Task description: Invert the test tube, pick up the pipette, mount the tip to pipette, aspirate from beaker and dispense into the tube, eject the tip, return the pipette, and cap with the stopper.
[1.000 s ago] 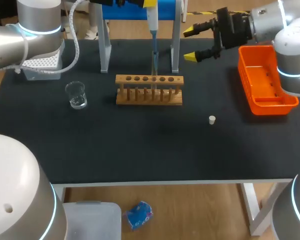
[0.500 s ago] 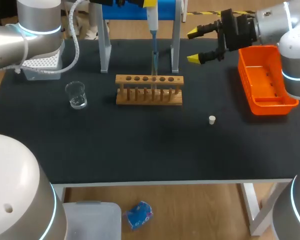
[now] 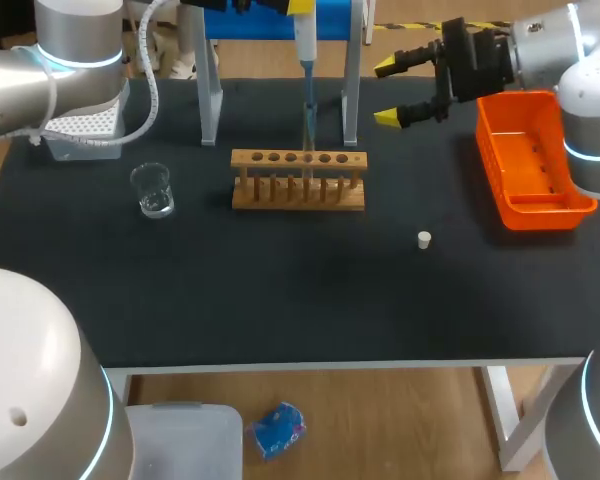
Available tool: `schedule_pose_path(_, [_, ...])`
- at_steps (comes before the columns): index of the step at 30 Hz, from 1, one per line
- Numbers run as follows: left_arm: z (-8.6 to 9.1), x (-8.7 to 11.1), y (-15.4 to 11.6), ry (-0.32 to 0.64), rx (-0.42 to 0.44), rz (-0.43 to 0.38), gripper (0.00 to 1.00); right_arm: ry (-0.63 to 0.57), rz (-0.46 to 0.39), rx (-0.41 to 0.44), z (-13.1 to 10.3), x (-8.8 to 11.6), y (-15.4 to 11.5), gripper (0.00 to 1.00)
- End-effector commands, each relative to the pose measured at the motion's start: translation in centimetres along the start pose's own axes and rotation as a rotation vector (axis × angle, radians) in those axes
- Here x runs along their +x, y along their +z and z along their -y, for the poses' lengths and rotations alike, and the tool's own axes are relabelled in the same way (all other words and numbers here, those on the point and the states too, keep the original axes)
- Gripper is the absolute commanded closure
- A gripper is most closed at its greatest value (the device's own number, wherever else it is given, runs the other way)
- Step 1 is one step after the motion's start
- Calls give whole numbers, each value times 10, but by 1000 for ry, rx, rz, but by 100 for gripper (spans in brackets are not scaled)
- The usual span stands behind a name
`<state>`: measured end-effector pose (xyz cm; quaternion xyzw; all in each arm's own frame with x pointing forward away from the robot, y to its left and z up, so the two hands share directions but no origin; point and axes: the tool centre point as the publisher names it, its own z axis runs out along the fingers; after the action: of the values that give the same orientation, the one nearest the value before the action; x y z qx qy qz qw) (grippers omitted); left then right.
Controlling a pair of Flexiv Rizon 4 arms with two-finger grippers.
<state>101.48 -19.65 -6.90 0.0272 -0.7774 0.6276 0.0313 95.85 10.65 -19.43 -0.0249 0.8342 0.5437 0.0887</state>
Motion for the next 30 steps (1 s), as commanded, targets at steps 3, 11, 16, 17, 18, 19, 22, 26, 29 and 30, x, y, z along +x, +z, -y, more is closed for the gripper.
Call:
schedule_pose_path(3, [0, 2, 2, 3, 2, 16, 100, 0, 0, 0, 0, 0, 0, 0])
schedule_pose_path(11, [0, 2, 3, 12, -9, 39, 100, 0, 0, 0, 0, 0, 0, 0])
schedule_pose_path(16, [1, 2, 4, 5, -53, 43, 100, 0, 0, 0, 0, 0, 0, 0])
schedule_pose_path(17, [1, 2, 5, 7, -51, 43, 100, 0, 0, 0, 0, 0, 0, 0])
schedule_pose_path(18, [1, 3, 5, 3, -63, 49, 100, 0, 0, 0, 0, 0, 0, 0])
schedule_pose_path(19, [1, 3, 5, 0, -80, 46, 100, 0, 0, 0, 0, 0, 0, 0])
schedule_pose_path(22, [1, 3, 7, 3, -77, 46, 100, 0, 0, 0, 0, 0, 0, 0])
schedule_pose_path(26, [1, 4, 6, 4, -65, 60, 100, 0, 0, 0, 0, 0, 0, 0])
schedule_pose_path(29, [0, 4, 6, 7, -64, 69, 100, 0, 0, 0, 0, 0, 0, 0])
schedule_pose_path(30, [0, 4, 6, 8, -64, 70, 100, 0, 0, 0, 0, 0, 0, 0])
